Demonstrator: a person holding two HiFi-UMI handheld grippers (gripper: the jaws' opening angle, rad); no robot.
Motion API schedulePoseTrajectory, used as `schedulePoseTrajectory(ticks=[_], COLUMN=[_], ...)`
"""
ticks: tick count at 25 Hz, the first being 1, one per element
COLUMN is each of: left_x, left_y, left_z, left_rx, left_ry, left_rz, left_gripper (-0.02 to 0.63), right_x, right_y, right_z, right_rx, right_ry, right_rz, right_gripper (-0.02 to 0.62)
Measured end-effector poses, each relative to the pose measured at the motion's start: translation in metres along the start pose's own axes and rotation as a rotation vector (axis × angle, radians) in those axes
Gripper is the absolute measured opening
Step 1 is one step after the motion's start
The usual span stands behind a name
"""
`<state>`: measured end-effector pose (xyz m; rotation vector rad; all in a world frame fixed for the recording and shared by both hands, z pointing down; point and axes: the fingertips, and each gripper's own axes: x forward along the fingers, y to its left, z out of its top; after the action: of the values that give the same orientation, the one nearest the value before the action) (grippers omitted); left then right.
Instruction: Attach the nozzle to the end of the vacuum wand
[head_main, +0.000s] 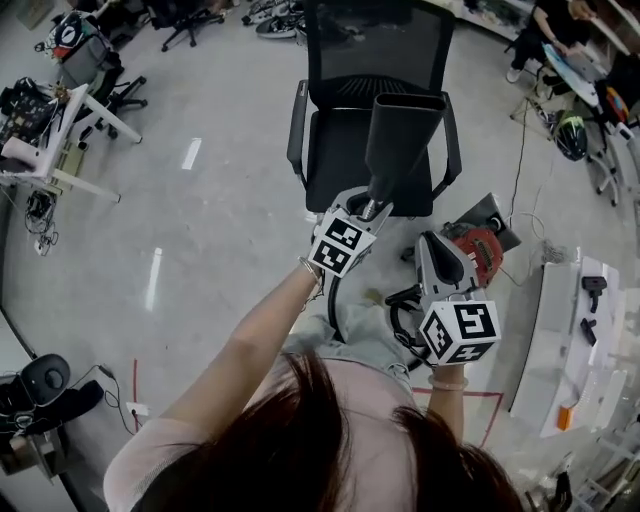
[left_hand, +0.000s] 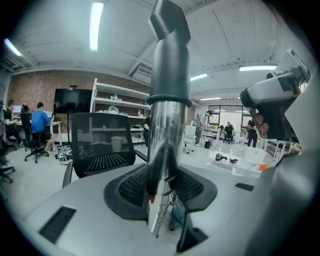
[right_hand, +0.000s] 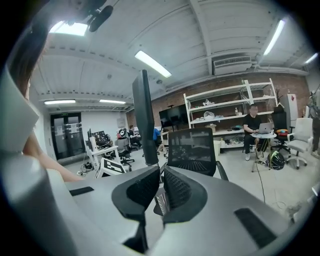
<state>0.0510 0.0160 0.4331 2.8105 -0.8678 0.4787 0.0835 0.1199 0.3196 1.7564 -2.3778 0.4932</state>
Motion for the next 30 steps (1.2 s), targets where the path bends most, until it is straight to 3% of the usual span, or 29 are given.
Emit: schedulePoseTrajectory(ticks=[5, 16, 23, 30], left_x=[-0.02, -0.074, -0.09, -0.085], left_y=[-0.005, -0.011, -0.009, -0.009], left_z=[-0.003, -0.018, -0.022, -0.02], left_rx=[0.004, 0.023, 0.022, 0.006], left_ry=[-0.011, -0.042, -0.052, -0.044], left_rz=[-0.027, -0.032, -0.028, 0.014], left_gripper=[0.15, 0.15, 0.15, 0.15], right_x=[-0.018, -0.053, -0.055, -0.047], right_y=[0.023, 0.069, 0.085, 0.074], right_z=[-0.005, -0.021, -0.021, -0.013], right_rx=[0.074, 0.11, 0.093, 0.056], right_ry=[-0.021, -0.052, -0.063, -0.037], right_rz=[-0.074, -0.176, -0.177, -0.118], right_gripper=[0.044, 0.044, 0.044, 0.044])
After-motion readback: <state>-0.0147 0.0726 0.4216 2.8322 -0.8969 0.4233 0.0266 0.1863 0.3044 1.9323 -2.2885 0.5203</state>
